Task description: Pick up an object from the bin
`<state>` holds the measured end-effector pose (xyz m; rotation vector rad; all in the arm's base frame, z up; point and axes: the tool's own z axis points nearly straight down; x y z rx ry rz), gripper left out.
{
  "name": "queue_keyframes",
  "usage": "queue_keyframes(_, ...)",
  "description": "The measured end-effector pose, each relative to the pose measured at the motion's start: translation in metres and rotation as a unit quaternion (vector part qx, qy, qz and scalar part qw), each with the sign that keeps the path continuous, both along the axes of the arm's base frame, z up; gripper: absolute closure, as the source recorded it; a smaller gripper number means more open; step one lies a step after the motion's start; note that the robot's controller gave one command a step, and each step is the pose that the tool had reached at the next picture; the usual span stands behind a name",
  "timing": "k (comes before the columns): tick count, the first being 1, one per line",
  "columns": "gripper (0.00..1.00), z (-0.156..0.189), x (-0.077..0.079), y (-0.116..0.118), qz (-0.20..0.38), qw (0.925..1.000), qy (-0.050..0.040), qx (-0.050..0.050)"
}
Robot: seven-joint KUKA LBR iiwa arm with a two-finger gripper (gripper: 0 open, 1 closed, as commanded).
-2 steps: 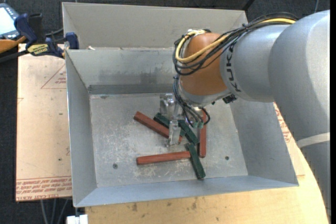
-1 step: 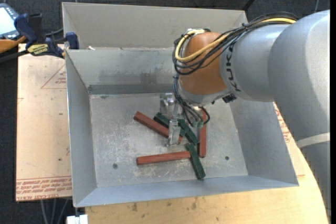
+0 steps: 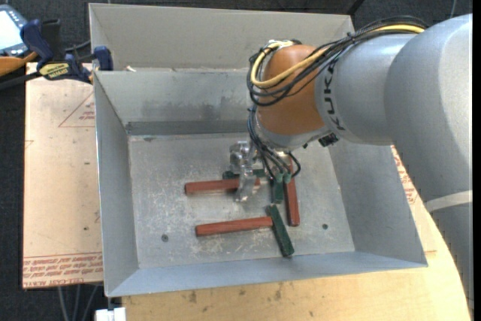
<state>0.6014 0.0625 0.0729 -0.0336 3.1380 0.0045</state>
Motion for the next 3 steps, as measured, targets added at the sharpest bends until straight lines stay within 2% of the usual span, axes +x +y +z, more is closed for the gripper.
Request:
queue_keyframes(1, 1.0, 0.031, 0.001, 0.001, 0.0, 1.0, -0.0012, 0.0)
queue_keyframes(3, 1.0, 0.042, 0.003, 0.001, 0.001, 1.0, 0.0002, 0.0)
